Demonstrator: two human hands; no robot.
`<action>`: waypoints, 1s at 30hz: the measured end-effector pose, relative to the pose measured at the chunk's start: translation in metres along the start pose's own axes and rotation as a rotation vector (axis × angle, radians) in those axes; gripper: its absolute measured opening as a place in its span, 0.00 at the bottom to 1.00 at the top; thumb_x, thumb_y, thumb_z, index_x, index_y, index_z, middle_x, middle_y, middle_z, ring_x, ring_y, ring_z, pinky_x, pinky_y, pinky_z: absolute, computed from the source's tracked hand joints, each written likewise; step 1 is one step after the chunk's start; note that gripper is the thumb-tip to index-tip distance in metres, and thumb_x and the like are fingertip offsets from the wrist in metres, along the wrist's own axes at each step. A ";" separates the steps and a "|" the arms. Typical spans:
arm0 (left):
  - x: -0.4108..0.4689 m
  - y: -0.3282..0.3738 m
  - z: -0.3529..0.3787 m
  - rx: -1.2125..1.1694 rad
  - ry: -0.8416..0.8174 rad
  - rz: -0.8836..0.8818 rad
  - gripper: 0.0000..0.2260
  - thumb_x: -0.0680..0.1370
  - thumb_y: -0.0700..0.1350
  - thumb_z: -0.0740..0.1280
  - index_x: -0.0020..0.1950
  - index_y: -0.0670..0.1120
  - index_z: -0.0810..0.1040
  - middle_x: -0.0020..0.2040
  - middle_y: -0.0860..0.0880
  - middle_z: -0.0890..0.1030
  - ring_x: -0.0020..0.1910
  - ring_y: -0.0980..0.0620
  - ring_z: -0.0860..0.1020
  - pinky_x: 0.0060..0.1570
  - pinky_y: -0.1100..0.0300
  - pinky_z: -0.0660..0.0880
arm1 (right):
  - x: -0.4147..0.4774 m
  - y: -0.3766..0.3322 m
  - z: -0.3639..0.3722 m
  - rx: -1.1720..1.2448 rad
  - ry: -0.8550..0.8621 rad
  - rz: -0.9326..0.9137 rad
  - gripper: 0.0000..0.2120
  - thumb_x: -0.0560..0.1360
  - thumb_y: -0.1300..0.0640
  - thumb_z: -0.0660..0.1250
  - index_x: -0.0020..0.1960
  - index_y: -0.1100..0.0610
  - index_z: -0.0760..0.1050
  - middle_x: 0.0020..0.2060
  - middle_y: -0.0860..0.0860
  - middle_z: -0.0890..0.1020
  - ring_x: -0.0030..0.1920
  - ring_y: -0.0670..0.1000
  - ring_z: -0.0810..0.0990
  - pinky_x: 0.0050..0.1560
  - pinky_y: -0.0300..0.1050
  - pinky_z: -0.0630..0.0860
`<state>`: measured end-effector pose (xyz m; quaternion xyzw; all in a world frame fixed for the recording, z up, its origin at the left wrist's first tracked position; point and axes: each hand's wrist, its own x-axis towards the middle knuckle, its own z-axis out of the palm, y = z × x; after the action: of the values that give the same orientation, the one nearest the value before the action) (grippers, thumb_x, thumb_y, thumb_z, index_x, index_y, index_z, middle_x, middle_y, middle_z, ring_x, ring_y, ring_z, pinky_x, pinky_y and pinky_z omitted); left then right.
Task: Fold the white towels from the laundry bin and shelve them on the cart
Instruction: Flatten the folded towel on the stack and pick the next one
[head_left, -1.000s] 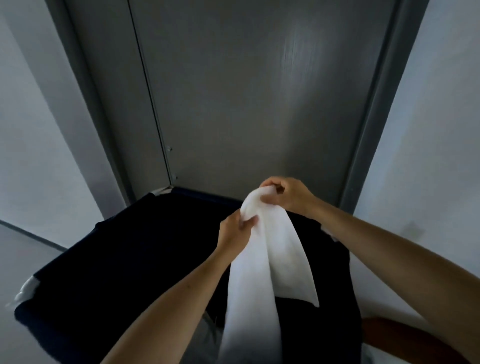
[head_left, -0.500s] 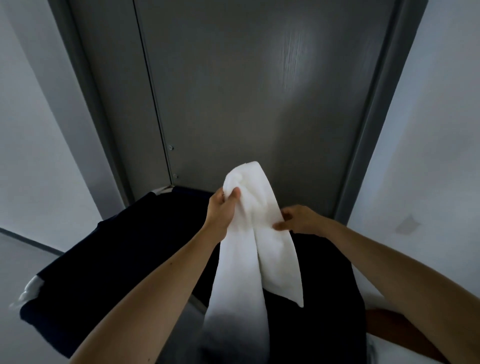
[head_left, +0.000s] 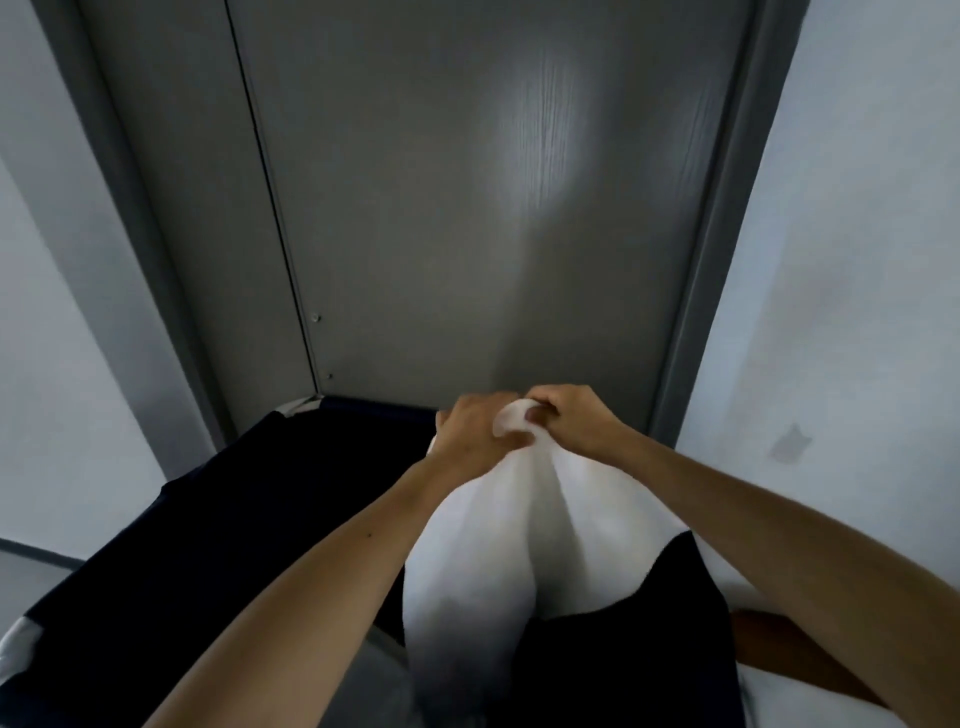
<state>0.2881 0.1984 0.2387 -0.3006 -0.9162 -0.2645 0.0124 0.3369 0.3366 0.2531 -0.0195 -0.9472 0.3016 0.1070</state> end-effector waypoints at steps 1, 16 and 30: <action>0.001 -0.001 0.001 -0.133 0.019 -0.011 0.16 0.76 0.54 0.66 0.63 0.52 0.74 0.59 0.50 0.78 0.60 0.48 0.74 0.57 0.55 0.70 | 0.002 -0.001 -0.002 -0.009 0.004 -0.006 0.08 0.78 0.59 0.62 0.53 0.61 0.78 0.50 0.55 0.81 0.48 0.49 0.76 0.48 0.37 0.70; 0.031 0.008 -0.007 -0.651 0.398 -0.043 0.12 0.79 0.47 0.63 0.59 0.44 0.77 0.56 0.48 0.80 0.57 0.50 0.76 0.52 0.63 0.68 | -0.016 0.048 -0.043 -0.154 -0.318 0.270 0.17 0.75 0.49 0.67 0.60 0.55 0.76 0.54 0.50 0.79 0.56 0.50 0.77 0.53 0.38 0.70; 0.015 -0.012 0.025 -0.296 -0.117 0.175 0.03 0.75 0.42 0.67 0.47 0.46 0.78 0.39 0.53 0.77 0.40 0.55 0.75 0.44 0.60 0.71 | -0.003 0.019 -0.024 -0.178 0.002 0.026 0.10 0.74 0.55 0.69 0.48 0.63 0.80 0.44 0.56 0.82 0.44 0.51 0.77 0.44 0.41 0.70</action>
<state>0.2728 0.2108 0.2141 -0.3926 -0.8368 -0.3764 -0.0622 0.3446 0.3655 0.2605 -0.0413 -0.9699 0.2174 0.1019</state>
